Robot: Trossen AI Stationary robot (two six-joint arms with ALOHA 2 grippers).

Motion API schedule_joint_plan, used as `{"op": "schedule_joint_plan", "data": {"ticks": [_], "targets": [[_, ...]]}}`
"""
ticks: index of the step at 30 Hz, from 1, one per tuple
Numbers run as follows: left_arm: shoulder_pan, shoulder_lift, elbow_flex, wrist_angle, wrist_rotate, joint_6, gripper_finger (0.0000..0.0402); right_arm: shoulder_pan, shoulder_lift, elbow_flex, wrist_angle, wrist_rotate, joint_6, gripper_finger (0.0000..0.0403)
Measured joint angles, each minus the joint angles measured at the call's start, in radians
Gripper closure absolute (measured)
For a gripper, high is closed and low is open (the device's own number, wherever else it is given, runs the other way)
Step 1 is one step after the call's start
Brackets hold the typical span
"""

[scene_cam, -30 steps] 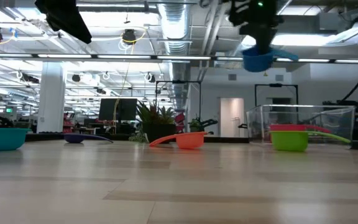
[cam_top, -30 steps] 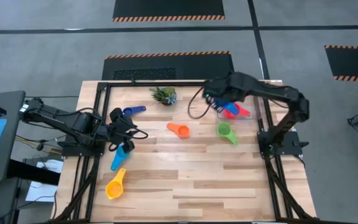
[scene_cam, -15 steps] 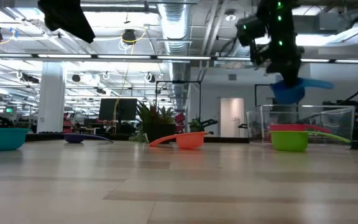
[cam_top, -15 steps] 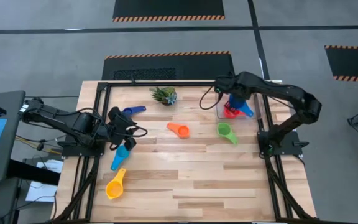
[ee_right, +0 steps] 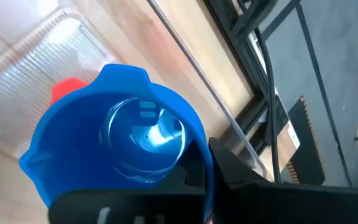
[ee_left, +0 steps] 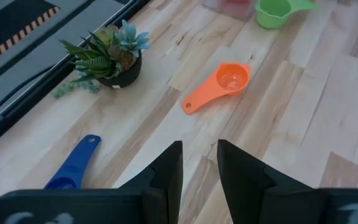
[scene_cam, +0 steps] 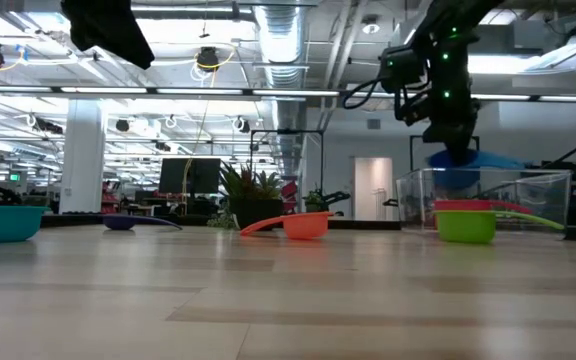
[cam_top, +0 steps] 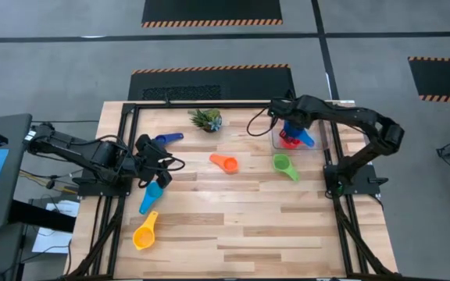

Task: Nest measuring cups in basket
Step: Stack the blue measuring cup on top of the red measuring cup in the transparent bin

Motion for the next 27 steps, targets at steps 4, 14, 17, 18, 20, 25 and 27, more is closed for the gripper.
{"op": "schedule_joint_plan", "data": {"ticks": [4, 14, 17, 18, 20, 25, 27], "targets": [[0.0, 0.0, 0.0, 0.0, 0.0, -0.031, 0.0313, -0.011, 0.0, 0.0, 0.031, 0.024, -0.07, 0.0395], [0.0, 0.0, 0.0, -0.001, 0.0, -0.051, 0.0313, -0.026, 0.0, 0.0, 0.044, 0.012, -0.306, 0.0394], [0.0, 0.0, 0.0, -0.001, 0.0, -0.065, 0.0313, -0.033, 0.0, 0.0, 0.049, -0.031, -0.389, 0.0394], [0.0, 0.0, 0.0, -0.001, 0.0, -0.072, 0.0313, -0.036, 0.0, 0.0, 0.049, -0.055, -0.416, 0.0394], [0.0, 0.0, 0.0, -0.001, 0.0, -0.089, 0.0313, -0.041, 0.0, 0.0, 0.05, -0.095, -0.454, 0.0394], [0.0, 0.0, 0.0, -0.001, 0.0, -0.115, 0.0313, -0.046, 0.0, 0.001, 0.062, -0.115, -0.484, 0.0394], [0.0, 0.0, 0.0, -0.001, 0.0, -0.115, 0.0313, -0.053, 0.0, 0.001, 0.061, -0.145, -0.526, 0.0394]]}}
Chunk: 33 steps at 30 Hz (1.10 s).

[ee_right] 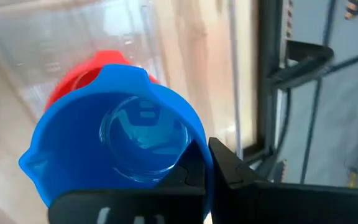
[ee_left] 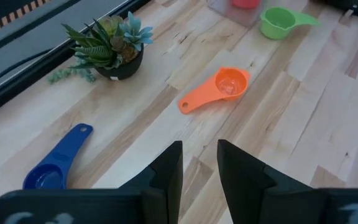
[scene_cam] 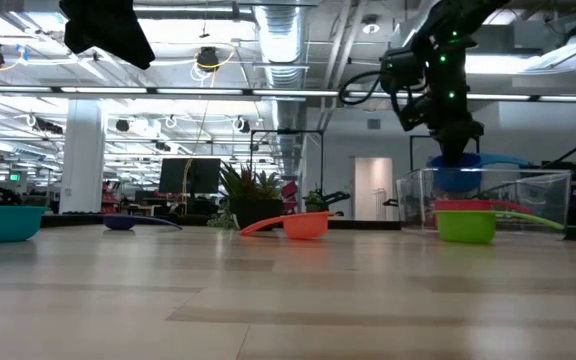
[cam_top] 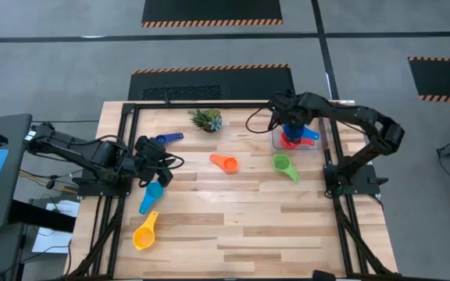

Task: Nest measuring cups in basket
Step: Stack the blue measuring cup on top of the red measuring cup in the transparent bin

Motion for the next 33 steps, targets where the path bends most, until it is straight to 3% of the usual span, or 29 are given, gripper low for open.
{"op": "schedule_joint_plan", "data": {"ticks": [7, 23, 33], "targets": [[0.0, 0.0, 0.0, 0.0, 0.0, -0.014, 0.0313, -0.034, 0.0, 0.0, -0.005, -0.107, -0.039, 0.0377], [0.0, 0.0, 0.0, 0.0, 0.0, -0.022, 0.0313, -0.07, 0.0, 0.0, -0.018, -0.126, -0.04, 0.0355], [0.0, 0.0, 0.0, 0.0, 0.0, -0.038, 0.0313, -0.07, 0.0, 0.0, -0.017, -0.126, -0.085, 0.0315]]}}
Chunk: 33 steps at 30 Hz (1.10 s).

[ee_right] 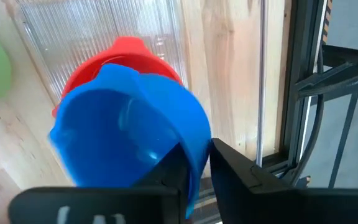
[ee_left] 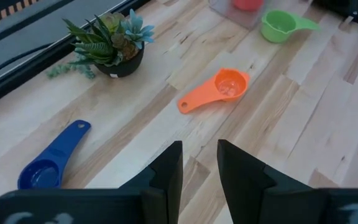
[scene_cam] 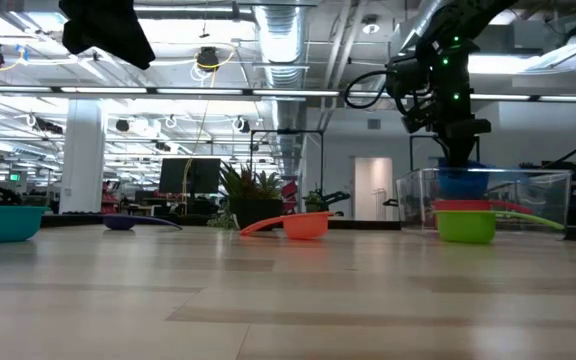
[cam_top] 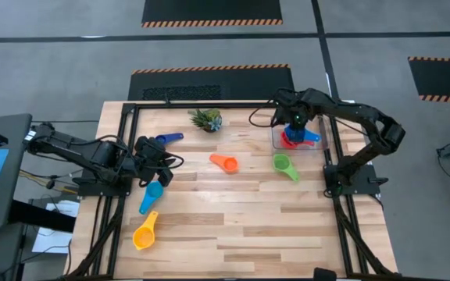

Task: Nest measuring cups in basket
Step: Stack the blue measuring cup on top of the red measuring cup in the transparent bin, then move the measuring cups to the center of the table

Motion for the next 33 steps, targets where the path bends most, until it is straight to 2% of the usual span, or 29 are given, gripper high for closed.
{"op": "schedule_joint_plan", "data": {"ticks": [15, 22, 33], "targets": [[0.0, 0.0, 0.0, 0.0, 0.0, -0.003, 0.0313, 0.0, 0.0, 0.0, 0.023, 0.001, 0.01, 0.028], [0.0, 0.0, 0.0, 0.0, 0.0, -0.003, 0.0313, 0.029, 0.0, 0.0, 0.057, 0.0, 0.158, 0.0282], [0.0, 0.0, 0.0, 0.0, 0.0, -0.003, 0.0313, 0.095, 0.0, 0.0, 0.063, -0.002, 0.522, 0.0282]]}}
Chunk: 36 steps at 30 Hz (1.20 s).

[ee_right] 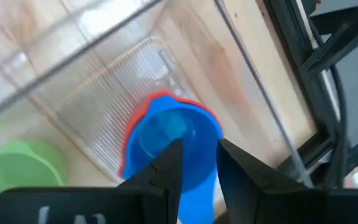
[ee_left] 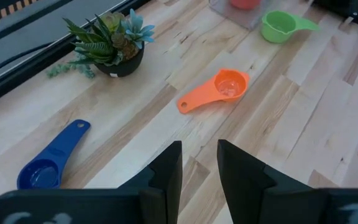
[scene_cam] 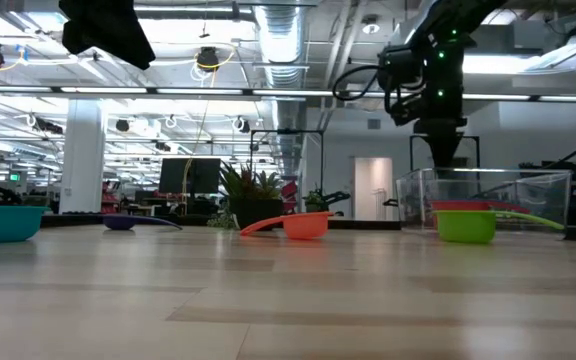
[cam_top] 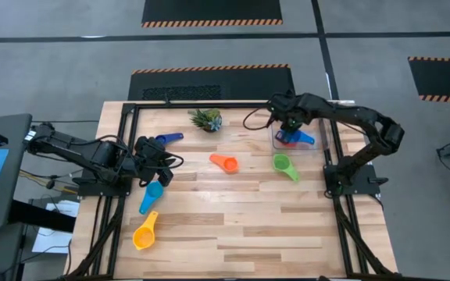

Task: Nest measuring cups in basket
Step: Move the measuring cups to the center of the table

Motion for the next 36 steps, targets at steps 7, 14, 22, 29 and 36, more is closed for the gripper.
{"op": "schedule_joint_plan", "data": {"ticks": [7, 14, 22, 29, 36], "targets": [[0.0, 0.0, 0.0, 0.0, 0.0, 0.0, 0.0313, 0.092, -0.046, 0.074, 0.048, -0.09, 0.045, 0.0282], [0.0, 0.0, 0.0, 0.0, 0.0, 0.0, 0.0313, 0.281, -0.16, 0.177, 0.104, -0.168, 0.155, 0.0282], [-0.002, 0.0, 0.0, -0.01, 0.253, -0.008, 0.0313, 0.55, -0.231, 0.18, 0.169, -0.183, 0.327, 0.0282], [-0.106, 0.042, 0.001, -0.098, 0.689, -0.197, 0.0313, 0.708, -0.198, 0.18, 0.237, -0.073, 0.432, 0.0282], [-0.323, 0.177, 0.001, -0.163, 0.833, -0.443, 0.0313, 0.782, -0.135, 0.179, 0.273, 0.071, 0.476, 0.0282]]}}
